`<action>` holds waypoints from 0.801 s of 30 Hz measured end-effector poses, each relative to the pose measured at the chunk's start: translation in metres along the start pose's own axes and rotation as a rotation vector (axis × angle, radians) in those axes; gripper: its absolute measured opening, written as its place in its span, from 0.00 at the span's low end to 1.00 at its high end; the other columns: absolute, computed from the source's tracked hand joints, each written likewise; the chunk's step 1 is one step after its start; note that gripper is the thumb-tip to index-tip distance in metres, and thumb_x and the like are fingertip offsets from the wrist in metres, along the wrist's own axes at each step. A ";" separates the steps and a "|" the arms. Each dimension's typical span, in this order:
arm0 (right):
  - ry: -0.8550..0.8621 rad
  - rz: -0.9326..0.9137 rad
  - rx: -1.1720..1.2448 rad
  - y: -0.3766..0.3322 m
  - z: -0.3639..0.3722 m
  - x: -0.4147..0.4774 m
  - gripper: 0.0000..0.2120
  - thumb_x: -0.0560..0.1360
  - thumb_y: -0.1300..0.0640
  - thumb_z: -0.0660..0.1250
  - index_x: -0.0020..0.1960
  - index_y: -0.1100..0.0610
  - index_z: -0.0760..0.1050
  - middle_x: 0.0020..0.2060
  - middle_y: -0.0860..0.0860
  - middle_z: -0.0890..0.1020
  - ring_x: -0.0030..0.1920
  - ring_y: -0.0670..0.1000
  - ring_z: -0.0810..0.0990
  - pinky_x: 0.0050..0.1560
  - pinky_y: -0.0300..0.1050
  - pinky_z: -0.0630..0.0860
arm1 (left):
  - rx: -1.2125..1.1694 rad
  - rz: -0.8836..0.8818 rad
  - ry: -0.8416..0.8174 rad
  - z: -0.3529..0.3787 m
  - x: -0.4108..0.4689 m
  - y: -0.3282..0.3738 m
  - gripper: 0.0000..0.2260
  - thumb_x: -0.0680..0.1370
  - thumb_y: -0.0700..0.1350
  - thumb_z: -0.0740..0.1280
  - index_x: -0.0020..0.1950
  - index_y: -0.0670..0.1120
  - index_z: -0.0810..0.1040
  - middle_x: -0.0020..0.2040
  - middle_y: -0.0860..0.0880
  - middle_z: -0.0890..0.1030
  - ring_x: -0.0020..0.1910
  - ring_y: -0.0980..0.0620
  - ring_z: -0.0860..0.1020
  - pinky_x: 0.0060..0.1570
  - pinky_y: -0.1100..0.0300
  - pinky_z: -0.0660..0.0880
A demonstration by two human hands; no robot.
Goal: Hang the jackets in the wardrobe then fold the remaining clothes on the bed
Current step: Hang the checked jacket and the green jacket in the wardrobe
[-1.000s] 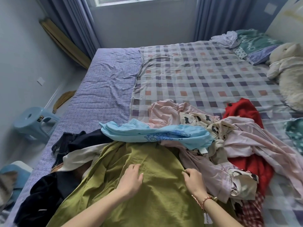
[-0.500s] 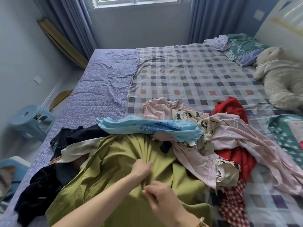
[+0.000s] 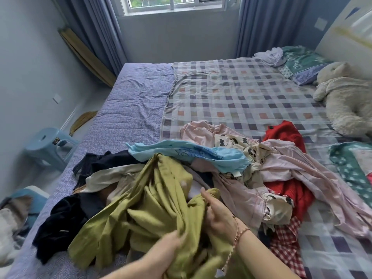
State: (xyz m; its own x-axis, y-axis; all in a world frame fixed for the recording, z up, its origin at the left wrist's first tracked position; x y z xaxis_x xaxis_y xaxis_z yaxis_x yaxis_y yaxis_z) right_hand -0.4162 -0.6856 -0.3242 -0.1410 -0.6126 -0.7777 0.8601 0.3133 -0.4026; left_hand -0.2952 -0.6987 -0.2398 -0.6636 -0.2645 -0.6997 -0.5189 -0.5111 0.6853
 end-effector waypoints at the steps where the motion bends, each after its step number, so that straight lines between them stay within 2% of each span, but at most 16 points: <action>1: 0.003 -0.029 -0.040 -0.006 0.008 -0.004 0.13 0.76 0.54 0.66 0.51 0.64 0.78 0.41 0.60 0.84 0.43 0.58 0.83 0.49 0.50 0.80 | 0.198 -0.028 -0.045 0.004 -0.003 -0.014 0.34 0.57 0.63 0.78 0.55 0.43 0.80 0.54 0.47 0.83 0.56 0.53 0.79 0.64 0.56 0.71; 2: -0.001 -0.078 -0.097 -0.014 0.015 -0.009 0.09 0.76 0.60 0.65 0.51 0.65 0.78 0.39 0.60 0.83 0.41 0.58 0.82 0.48 0.51 0.80 | 0.392 -0.075 -0.124 0.010 -0.008 -0.027 0.36 0.62 0.64 0.74 0.61 0.41 0.77 0.59 0.47 0.80 0.61 0.53 0.76 0.68 0.55 0.66; 3: -0.014 -0.141 -0.152 -0.023 0.022 -0.017 0.08 0.76 0.64 0.64 0.52 0.65 0.78 0.39 0.60 0.83 0.40 0.57 0.82 0.48 0.51 0.80 | 0.596 -0.099 -0.211 0.010 -0.013 -0.036 0.31 0.69 0.63 0.68 0.63 0.42 0.76 0.61 0.47 0.79 0.63 0.54 0.75 0.68 0.54 0.65; 5: -0.088 -0.255 -0.229 -0.046 0.039 -0.043 0.08 0.75 0.68 0.61 0.50 0.66 0.78 0.38 0.60 0.83 0.36 0.55 0.82 0.42 0.47 0.81 | 1.014 -0.015 -0.200 -0.006 -0.015 -0.018 0.21 0.75 0.63 0.60 0.57 0.49 0.77 0.55 0.54 0.80 0.56 0.57 0.77 0.62 0.56 0.71; 6: -0.128 -0.305 -0.263 -0.057 0.043 -0.056 0.07 0.75 0.68 0.62 0.49 0.65 0.78 0.38 0.59 0.83 0.34 0.53 0.82 0.39 0.44 0.81 | 1.164 0.028 -0.054 -0.020 -0.013 0.011 0.21 0.76 0.63 0.58 0.55 0.49 0.78 0.53 0.54 0.81 0.53 0.56 0.78 0.58 0.56 0.73; 8: -0.216 -0.388 -0.356 -0.078 0.055 -0.088 0.09 0.71 0.65 0.67 0.52 0.65 0.78 0.41 0.59 0.83 0.37 0.52 0.82 0.40 0.42 0.81 | 1.128 0.241 0.284 -0.049 -0.008 0.085 0.15 0.78 0.56 0.60 0.57 0.48 0.76 0.54 0.51 0.80 0.52 0.52 0.78 0.53 0.58 0.75; 9: -0.247 -0.432 -0.405 -0.088 0.058 -0.101 0.15 0.68 0.62 0.70 0.53 0.66 0.78 0.43 0.59 0.83 0.39 0.53 0.82 0.43 0.42 0.80 | 1.067 0.372 0.391 -0.056 -0.005 0.119 0.14 0.78 0.51 0.63 0.62 0.48 0.73 0.57 0.50 0.78 0.55 0.52 0.77 0.54 0.60 0.73; 10: -0.266 -0.470 -0.452 -0.096 0.062 -0.117 0.18 0.65 0.60 0.72 0.54 0.66 0.77 0.44 0.59 0.82 0.41 0.53 0.81 0.44 0.42 0.80 | 1.091 0.452 0.408 -0.055 0.002 0.138 0.20 0.76 0.47 0.65 0.67 0.47 0.69 0.62 0.50 0.74 0.61 0.51 0.73 0.59 0.61 0.69; 11: -0.281 -0.502 -0.478 -0.103 0.067 -0.131 0.18 0.64 0.61 0.73 0.53 0.66 0.77 0.43 0.58 0.82 0.40 0.52 0.81 0.42 0.40 0.81 | 1.131 0.501 0.350 -0.046 0.011 0.152 0.26 0.74 0.46 0.67 0.70 0.46 0.65 0.66 0.50 0.70 0.66 0.51 0.68 0.65 0.61 0.64; 13: -0.297 -0.579 -0.481 -0.116 0.073 -0.161 0.12 0.65 0.65 0.73 0.48 0.63 0.79 0.39 0.56 0.83 0.37 0.50 0.82 0.37 0.38 0.80 | 1.123 0.493 0.166 -0.025 0.033 0.155 0.32 0.67 0.52 0.69 0.70 0.46 0.68 0.66 0.51 0.70 0.67 0.52 0.67 0.67 0.62 0.62; 15: -0.306 -0.665 -0.444 -0.132 0.074 -0.187 0.08 0.65 0.63 0.69 0.44 0.61 0.80 0.38 0.55 0.83 0.37 0.49 0.82 0.37 0.38 0.80 | 1.196 0.434 0.083 -0.010 0.053 0.147 0.25 0.70 0.51 0.70 0.65 0.46 0.73 0.60 0.53 0.72 0.64 0.55 0.67 0.61 0.70 0.60; 16: -0.318 -0.721 -0.429 -0.142 0.073 -0.199 0.08 0.65 0.61 0.70 0.43 0.60 0.81 0.39 0.55 0.83 0.38 0.50 0.82 0.38 0.38 0.80 | 1.298 0.433 0.051 -0.002 0.061 0.142 0.21 0.72 0.49 0.69 0.63 0.45 0.75 0.61 0.51 0.74 0.65 0.54 0.67 0.62 0.70 0.57; 18: -0.325 -0.831 -0.450 -0.159 0.069 -0.224 0.14 0.61 0.53 0.76 0.44 0.58 0.83 0.42 0.56 0.83 0.42 0.51 0.82 0.41 0.39 0.80 | 1.384 0.471 -0.015 0.011 0.075 0.134 0.18 0.70 0.53 0.65 0.55 0.46 0.80 0.58 0.51 0.79 0.65 0.51 0.70 0.69 0.58 0.60; 19: -0.284 -0.886 -0.493 -0.167 0.065 -0.235 0.18 0.59 0.48 0.77 0.45 0.57 0.83 0.42 0.56 0.84 0.43 0.51 0.82 0.42 0.39 0.80 | 1.365 0.510 -0.006 0.013 0.073 0.135 0.17 0.67 0.56 0.62 0.48 0.48 0.81 0.52 0.51 0.81 0.60 0.50 0.74 0.65 0.52 0.67; 21: -0.054 -1.011 -0.599 -0.187 0.044 -0.249 0.24 0.58 0.43 0.78 0.45 0.59 0.82 0.41 0.57 0.84 0.42 0.50 0.82 0.40 0.38 0.80 | 1.289 0.620 0.069 0.009 0.066 0.147 0.07 0.67 0.54 0.62 0.35 0.53 0.76 0.37 0.54 0.79 0.44 0.51 0.78 0.48 0.51 0.75; 24: 0.486 -1.182 -0.806 -0.216 0.002 -0.262 0.17 0.63 0.49 0.77 0.39 0.62 0.79 0.35 0.58 0.82 0.36 0.53 0.79 0.38 0.46 0.78 | 1.038 0.793 0.254 -0.011 0.040 0.176 0.11 0.71 0.48 0.69 0.30 0.51 0.73 0.27 0.58 0.74 0.29 0.60 0.71 0.33 0.61 0.69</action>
State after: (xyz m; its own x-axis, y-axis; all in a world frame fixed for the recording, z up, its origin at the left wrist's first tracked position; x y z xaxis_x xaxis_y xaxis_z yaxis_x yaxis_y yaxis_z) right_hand -0.5645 -0.5944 -0.0327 -0.8215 -0.5474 0.1593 -0.3295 0.2278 -0.9163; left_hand -0.4069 -0.8084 -0.1500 -0.9157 -0.4014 0.0181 -0.2839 0.6783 0.6777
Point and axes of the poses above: each hand's wrist, its own x-axis towards the middle knuckle, its own z-axis out of the palm, y = z × x, the point moved 9 cm from there along x, towards the middle knuckle
